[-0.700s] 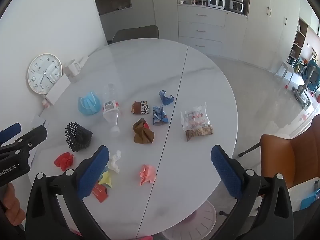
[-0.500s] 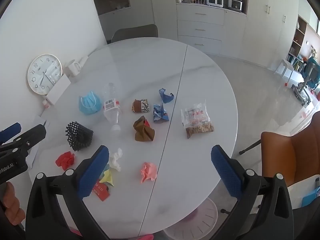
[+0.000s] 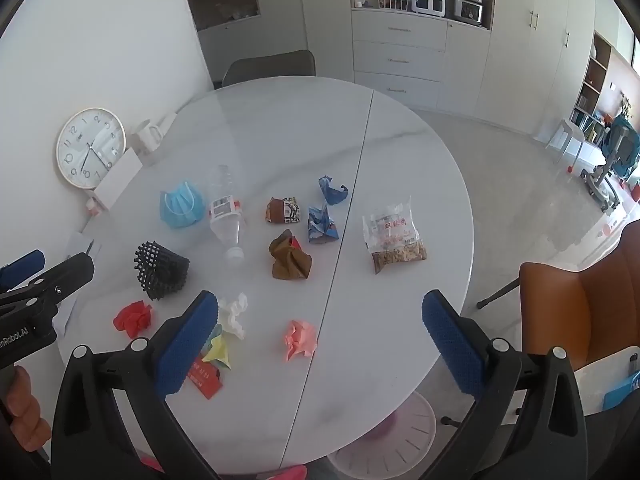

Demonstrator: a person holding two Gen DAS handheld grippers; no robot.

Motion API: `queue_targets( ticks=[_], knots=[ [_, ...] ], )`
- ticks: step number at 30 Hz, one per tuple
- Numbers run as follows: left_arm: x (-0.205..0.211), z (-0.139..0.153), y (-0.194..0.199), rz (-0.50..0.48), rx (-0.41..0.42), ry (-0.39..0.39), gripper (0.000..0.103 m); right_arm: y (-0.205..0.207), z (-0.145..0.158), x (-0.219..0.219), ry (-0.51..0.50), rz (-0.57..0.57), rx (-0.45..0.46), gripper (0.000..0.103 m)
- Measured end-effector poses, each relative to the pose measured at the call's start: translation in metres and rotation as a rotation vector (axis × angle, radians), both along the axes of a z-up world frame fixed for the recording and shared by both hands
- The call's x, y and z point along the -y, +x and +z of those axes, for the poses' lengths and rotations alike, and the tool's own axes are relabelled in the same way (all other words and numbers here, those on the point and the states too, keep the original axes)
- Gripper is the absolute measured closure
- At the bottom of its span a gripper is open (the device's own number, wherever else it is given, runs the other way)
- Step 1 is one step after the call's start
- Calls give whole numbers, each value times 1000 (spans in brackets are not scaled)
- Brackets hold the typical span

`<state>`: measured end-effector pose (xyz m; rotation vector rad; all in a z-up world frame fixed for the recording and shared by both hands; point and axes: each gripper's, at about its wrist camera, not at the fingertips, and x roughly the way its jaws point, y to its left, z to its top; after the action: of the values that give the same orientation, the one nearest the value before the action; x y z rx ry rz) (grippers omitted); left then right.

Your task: Collect trash

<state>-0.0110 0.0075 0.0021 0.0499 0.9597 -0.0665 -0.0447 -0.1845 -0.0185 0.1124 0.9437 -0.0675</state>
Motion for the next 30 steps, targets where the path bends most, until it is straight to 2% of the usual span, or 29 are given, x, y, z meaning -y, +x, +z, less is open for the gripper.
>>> queue_targets(
  ticks=[30],
  knots=[
    [-6,-6,0,4,-28,-20,6,-1,-6,1,-3,0,-15,2]
  ],
)
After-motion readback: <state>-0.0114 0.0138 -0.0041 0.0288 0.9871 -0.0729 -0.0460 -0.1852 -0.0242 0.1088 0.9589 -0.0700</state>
